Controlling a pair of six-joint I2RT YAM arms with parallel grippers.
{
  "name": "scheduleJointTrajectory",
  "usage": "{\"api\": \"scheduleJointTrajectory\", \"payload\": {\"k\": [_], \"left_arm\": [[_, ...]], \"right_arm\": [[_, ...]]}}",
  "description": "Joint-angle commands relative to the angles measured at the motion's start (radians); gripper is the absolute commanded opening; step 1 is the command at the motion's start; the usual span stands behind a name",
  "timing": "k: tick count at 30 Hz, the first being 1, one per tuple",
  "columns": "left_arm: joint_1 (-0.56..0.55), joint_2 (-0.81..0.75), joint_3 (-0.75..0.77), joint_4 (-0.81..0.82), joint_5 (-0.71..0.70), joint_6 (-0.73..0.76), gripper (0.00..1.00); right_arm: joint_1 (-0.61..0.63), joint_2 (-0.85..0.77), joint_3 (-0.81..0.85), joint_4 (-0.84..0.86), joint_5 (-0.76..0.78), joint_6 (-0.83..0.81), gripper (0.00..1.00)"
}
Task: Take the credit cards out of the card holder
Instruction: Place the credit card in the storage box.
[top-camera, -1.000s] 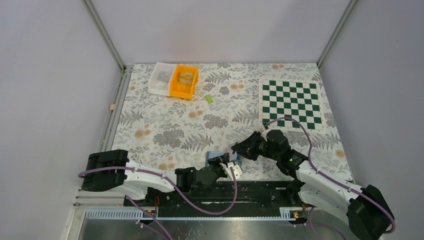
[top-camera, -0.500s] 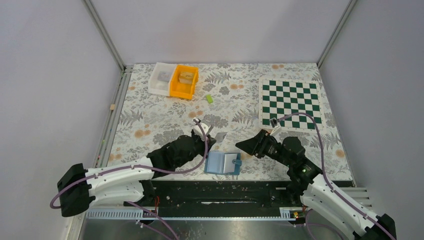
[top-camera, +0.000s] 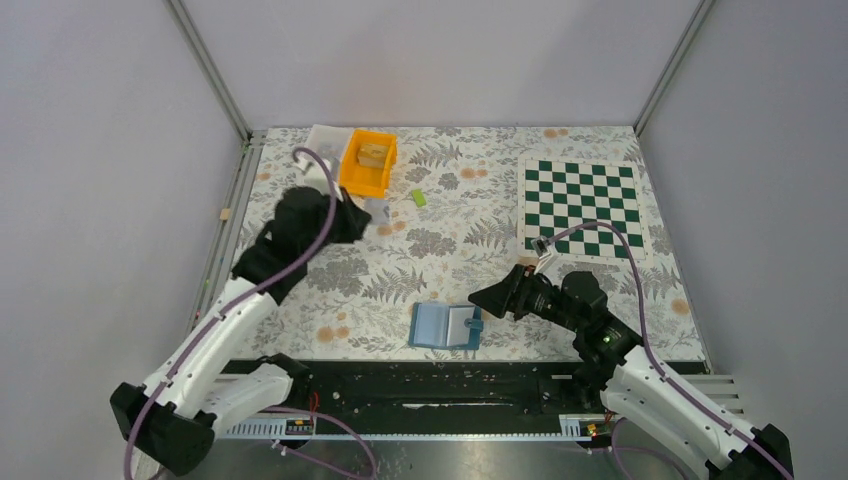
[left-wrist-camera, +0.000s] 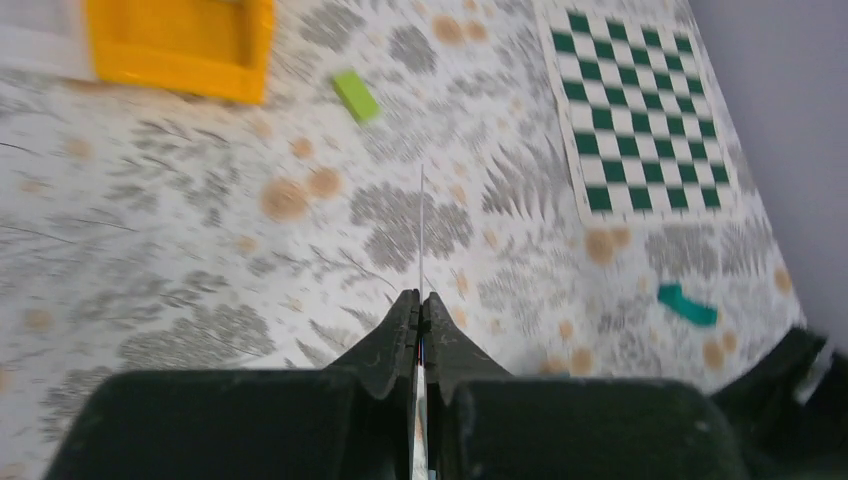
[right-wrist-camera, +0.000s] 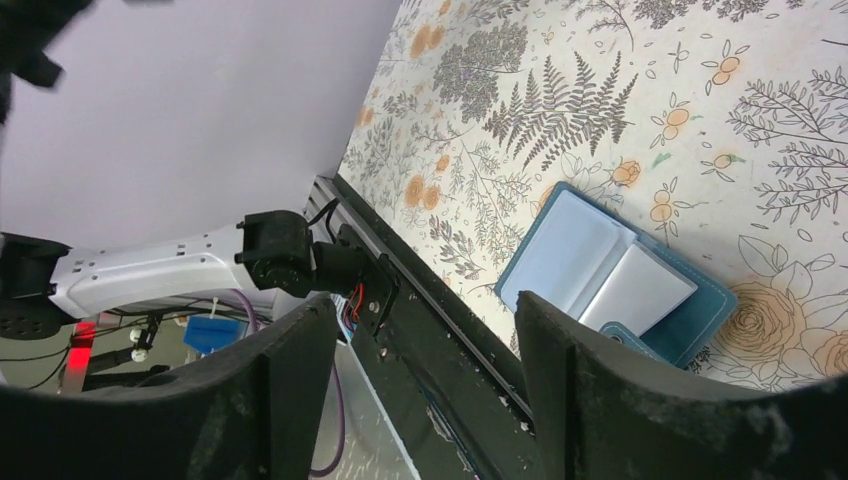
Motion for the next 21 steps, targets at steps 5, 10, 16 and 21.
{"api": "scheduleJointTrajectory", "payload": {"k": [5,10,16,21], "left_arm": [[0.41,0.25,0.339,-0.211,0.32,0.069,0.0],[0.528,0.42,0.498,-0.255,0.364,0.117,0.0],[0.643,0.62,0.631,-0.216,0.501,0.105,0.0],[0.739,0.813,0.761,-0.177,0.687,0.078,0.0]], "right_arm": [[-0.004,0.026,0.062,0.001,-0.088,-0.021,0.9],[-0.005,0.051,0.104,-0.088,-0.104,-0.07,0.99],[-0.004,0.113,0.139,-0.108,-0.119,-0.092,1.0],[-0.005,0.164,0.164,-0.11,-0.134,-0.092,0.99]]}}
